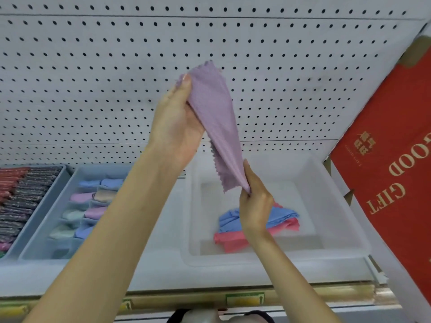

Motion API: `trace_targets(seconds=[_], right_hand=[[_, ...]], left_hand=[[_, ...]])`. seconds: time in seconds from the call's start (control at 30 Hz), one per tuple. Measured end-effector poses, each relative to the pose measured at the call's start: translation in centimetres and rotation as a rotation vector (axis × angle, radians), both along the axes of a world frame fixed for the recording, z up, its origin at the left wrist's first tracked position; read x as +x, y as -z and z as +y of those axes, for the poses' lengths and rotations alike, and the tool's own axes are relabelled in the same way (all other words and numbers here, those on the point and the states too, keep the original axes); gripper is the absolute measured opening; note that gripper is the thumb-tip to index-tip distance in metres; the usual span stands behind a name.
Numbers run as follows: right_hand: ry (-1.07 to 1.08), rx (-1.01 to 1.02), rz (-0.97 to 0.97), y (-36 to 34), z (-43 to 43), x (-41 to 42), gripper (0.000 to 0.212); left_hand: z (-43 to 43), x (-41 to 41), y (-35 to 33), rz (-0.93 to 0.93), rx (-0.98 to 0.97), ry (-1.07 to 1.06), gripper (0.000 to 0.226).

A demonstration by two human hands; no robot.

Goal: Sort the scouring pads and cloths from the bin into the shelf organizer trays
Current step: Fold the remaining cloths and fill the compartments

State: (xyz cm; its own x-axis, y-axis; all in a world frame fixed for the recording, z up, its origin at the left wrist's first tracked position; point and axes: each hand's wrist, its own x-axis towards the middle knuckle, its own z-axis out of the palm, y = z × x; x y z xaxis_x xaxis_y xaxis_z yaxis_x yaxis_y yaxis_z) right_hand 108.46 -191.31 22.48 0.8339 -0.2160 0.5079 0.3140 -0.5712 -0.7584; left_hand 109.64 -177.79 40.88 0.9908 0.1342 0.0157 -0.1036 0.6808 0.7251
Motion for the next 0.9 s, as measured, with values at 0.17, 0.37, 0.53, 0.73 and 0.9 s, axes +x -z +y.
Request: trace_targets(seconds=[0.17,0.37,0.53,0.73,0.9], right_hand=[[-0.198,-0.597,0.004,0.9,-5.2,-1.2,0.101],[-0.576,0.200,0.441,-5.8,-5.5,-0.5,0.080],[-0.683,0.365,0.255,-13.8,-0.1,3.0,0.021],[-0.730,0.499,0.329,-14.2,2.6,3.4,0.026],[-0.762,0.531,0.498,-10.9,3.2,1.7,0.006]], left_hand=[[2.6,1.7,0.1,-0.009,0.080,0.077,0.039],[1.6,1.8,-1.4,-0.070,0.395,0.350,0.032],[1.0,1.8,-3.2,-0.103,0.498,0.356,0.032],[1.6,1.3,-3.6,-0.172,0.485,0.195,0.028],[1.2,1.4,-2.8,-0.159,0.382,0.104,0.029]])
